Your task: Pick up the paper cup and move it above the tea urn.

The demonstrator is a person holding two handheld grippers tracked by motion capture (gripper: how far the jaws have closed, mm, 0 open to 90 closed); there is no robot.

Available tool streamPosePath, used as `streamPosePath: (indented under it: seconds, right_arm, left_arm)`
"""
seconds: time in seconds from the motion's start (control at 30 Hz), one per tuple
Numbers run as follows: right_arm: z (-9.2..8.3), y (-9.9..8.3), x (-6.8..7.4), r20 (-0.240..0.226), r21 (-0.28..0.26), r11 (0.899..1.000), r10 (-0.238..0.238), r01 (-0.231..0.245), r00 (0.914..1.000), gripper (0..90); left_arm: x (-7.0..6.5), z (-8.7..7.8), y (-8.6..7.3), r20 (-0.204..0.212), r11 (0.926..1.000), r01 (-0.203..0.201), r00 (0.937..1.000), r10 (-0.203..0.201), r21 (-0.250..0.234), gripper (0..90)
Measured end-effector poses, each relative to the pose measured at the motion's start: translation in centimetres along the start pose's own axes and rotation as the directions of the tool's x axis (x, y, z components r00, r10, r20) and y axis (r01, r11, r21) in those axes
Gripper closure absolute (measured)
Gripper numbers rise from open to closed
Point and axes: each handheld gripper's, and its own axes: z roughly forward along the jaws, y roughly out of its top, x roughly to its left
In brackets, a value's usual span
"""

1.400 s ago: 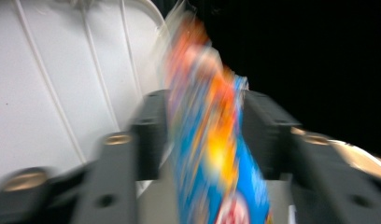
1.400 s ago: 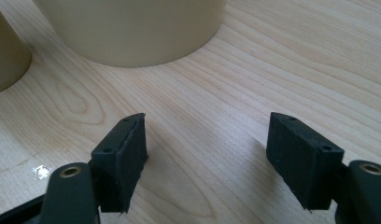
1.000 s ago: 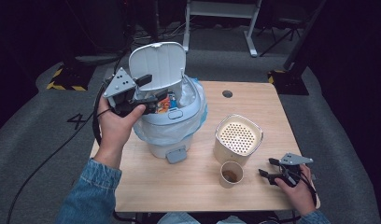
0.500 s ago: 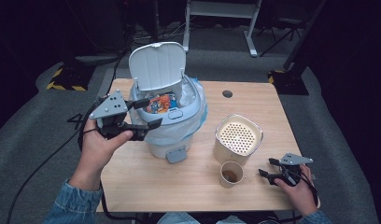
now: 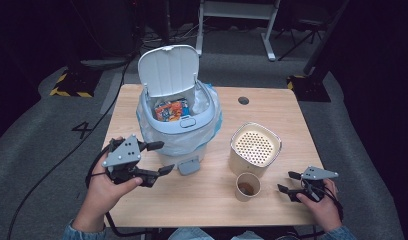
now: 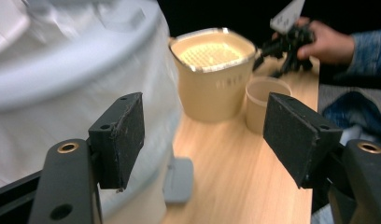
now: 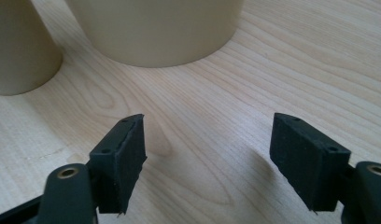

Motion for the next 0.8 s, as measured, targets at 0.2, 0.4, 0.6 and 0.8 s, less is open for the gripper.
streamPosePath:
  seconds: [0.2,0.4,0.6,0.8]
  right_arm:
    - [-0.6,0.4,0.9,-0.03,0.016,0.999,-0.031,0.032,0.9991,31.7]
    - [-0.5,0.7,1.4,-0.062,-0.004,1.0,-0.028,0.028,0.9977,25.4]
    - [-0.4,0.6,1.8,-0.083,-0.044,0.999,-0.027,0.023,0.9962,20.4]
    - [-0.4,1.2,3.0,-0.101,-0.052,0.998,-0.042,0.037,0.994,22.3]
  left_arm:
    - [-0.2,2.2,-3.2,0.04,0.9968,0.037,0.9984,-0.04,0.071,29.6]
    - [-0.1,3.5,-5.3,0.036,0.9897,0.066,0.9969,-0.071,0.127,29.6]
    - [0.6,5.1,-8.4,0.008,0.9815,0.101,0.9945,-0.104,0.162,30.0]
    - [1.3,6.4,-10.6,-0.006,0.967,0.162,0.9864,-0.164,0.197,32.8]
